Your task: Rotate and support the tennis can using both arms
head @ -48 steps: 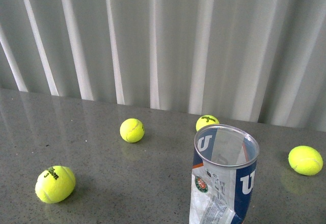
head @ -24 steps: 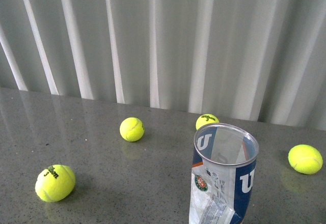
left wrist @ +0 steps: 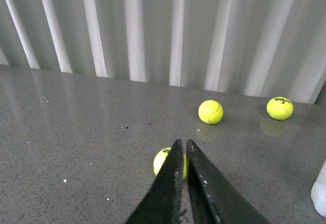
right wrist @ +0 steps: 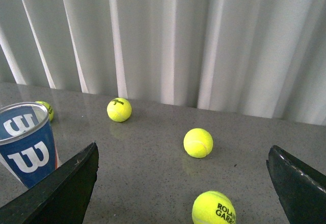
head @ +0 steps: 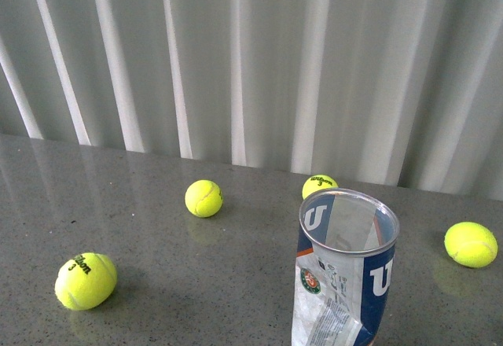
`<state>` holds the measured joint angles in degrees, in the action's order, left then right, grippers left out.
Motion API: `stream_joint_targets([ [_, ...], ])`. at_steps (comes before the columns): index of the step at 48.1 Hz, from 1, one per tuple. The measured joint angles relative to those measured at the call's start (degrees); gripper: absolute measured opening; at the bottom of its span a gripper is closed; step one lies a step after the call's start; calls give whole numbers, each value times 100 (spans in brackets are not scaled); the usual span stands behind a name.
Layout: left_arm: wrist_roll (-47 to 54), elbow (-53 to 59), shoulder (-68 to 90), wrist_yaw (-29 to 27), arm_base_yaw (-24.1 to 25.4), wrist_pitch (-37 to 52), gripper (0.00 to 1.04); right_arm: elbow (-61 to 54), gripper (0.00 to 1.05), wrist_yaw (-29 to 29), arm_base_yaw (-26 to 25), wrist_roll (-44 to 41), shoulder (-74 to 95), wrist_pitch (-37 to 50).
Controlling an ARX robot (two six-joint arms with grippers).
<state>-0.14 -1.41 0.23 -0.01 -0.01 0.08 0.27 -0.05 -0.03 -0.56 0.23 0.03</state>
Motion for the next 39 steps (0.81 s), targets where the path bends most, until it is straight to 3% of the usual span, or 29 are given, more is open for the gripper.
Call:
stream_joint_targets([
  [15, 0, 0, -2, 0, 0, -4, 61, 0, 98, 0, 0, 0, 0, 0],
  [23, 0, 0, -2, 0, 0, -4, 98, 0, 98, 0, 0, 0, 0, 0],
  [39, 0, 0, -2, 0, 0, -4, 98, 0, 98, 0, 0, 0, 0, 0],
])
